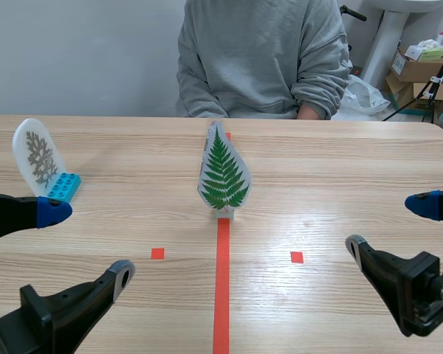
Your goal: Do the leaf sorting experiment
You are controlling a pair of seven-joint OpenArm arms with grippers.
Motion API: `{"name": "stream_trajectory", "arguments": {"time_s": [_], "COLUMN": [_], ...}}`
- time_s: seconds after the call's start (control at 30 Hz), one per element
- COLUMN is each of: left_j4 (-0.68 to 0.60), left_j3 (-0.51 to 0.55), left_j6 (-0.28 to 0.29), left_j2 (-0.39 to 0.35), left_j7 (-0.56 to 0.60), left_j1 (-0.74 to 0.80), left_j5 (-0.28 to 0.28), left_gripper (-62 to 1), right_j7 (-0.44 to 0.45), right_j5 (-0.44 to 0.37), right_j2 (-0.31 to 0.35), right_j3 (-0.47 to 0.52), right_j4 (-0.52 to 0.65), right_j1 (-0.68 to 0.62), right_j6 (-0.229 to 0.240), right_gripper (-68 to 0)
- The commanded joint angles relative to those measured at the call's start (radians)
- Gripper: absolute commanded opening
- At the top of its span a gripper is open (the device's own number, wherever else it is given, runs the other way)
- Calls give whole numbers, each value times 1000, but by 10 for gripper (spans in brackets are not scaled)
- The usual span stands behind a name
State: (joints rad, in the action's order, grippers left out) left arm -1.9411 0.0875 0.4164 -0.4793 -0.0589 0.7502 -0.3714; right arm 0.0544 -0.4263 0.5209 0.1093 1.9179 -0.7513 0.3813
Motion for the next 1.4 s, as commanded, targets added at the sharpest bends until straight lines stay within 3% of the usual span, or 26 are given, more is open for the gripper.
{"name": "stream_trajectory", "arguments": {"time_s": [0.0, 0.9, 1.07, 1.2, 1.37], "left_j4": [-3, -3, -2, 45, 204], "left_j3": [3, 3, 2, -5, -63], "left_j6": [-2, -2, -2, 0, 53], "left_j2": [2, 2, 3, 3, 3], "left_j7": [13, 13, -40, -65, -64], "left_j1": [-3, -3, -12, -83, -285], "left_j5": [-7, -6, 1, 51, 97], "left_gripper": [14, 14, 14, 14, 14], "right_j7": [12, 11, 11, 11, 11], "right_j5": [-3, -3, -3, -3, -3], "right_j2": [0, 0, 0, 0, 0], "right_j3": [9, 9, 9, 9, 9], "right_j4": [13, 13, 13, 13, 13], "right_j1": [6, 6, 6, 6, 6], "right_j6": [1, 1, 1, 1, 1], "right_gripper": [-128, -128, -128, -128, -128]}}
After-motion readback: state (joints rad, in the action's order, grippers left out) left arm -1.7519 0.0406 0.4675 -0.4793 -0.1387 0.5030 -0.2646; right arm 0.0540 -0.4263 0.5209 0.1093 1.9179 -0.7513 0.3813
